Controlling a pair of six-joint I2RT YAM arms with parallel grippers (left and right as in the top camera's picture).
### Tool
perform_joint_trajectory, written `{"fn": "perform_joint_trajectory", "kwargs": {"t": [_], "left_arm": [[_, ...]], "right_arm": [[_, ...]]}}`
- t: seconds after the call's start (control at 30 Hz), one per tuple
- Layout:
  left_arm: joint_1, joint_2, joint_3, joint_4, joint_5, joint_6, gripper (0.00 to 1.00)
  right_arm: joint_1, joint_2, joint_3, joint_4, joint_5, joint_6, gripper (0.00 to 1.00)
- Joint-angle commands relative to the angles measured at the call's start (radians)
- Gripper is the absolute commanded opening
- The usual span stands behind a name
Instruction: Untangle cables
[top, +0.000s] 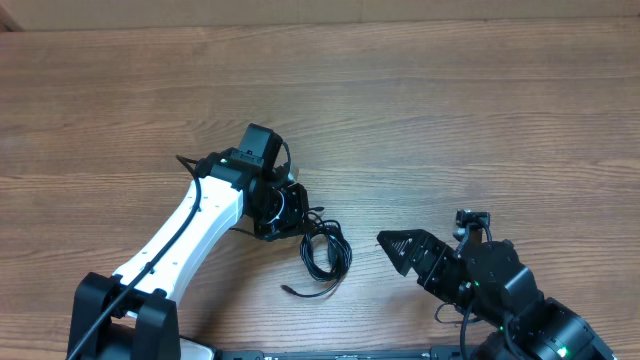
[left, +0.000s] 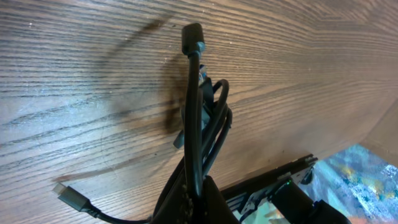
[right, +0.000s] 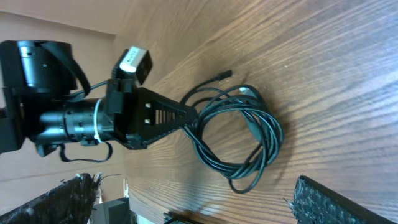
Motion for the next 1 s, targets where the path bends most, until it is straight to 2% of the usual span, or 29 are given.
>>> {"fn": "perform_joint_trajectory", "kwargs": {"t": [0.0, 0.07, 0.13, 0.27, 0.33, 0.5, 0.57, 0.73, 0.87, 0.97], "left_arm": [[-0.006, 0.002, 0.023, -0.012, -0.029, -0.122, 0.04], [-0.006, 0.002, 0.023, -0.017, 0.006, -0.259, 0.04], [-0.009, 0.002, 0.023, -0.015, 0.083, -0.313, 0.04], [-0.004, 0.002, 0.023, 0.021, 0.328, -0.431, 0.04], [0.012, 0.002, 0.023, 0.118, 0.428, -0.503, 0.04], [0.025, 0.002, 0.023, 0.483, 0.606, -0.582, 0.04], [0.017, 0.002, 0.023, 0.528, 0.610, -0.582, 0.04], [-0.009, 0.002, 0.023, 0.528, 0.582, -0.581, 0.04], [-0.021, 0.002, 0.023, 0.512, 0.485, -0.580, 0.04], [-0.025, 0.002, 0.023, 0.452, 0.350, -0.580, 0.04]], "right_arm": [[-0.002, -0.003, 0.003, -0.011, -0.005, 0.008, 1.00], [-0.002, -0.003, 0.003, -0.018, -0.005, 0.008, 1.00], [-0.002, -0.003, 0.003, -0.026, -0.005, 0.008, 1.00], [-0.002, -0.003, 0.003, -0.039, -0.005, 0.007, 1.00], [-0.002, -0.003, 0.003, -0.039, -0.005, 0.007, 1.00], [-0.002, -0.003, 0.003, -0.039, -0.005, 0.008, 1.00], [-0.002, -0.003, 0.003, -0.039, -0.005, 0.008, 1.00], [-0.002, -0.003, 0.003, -0.039, -0.005, 0.008, 1.00], [-0.002, -0.003, 0.003, -0.039, -0.005, 0.008, 1.00], [-0.002, -0.003, 0.003, -0.039, -0.005, 0.007, 1.00]]}}
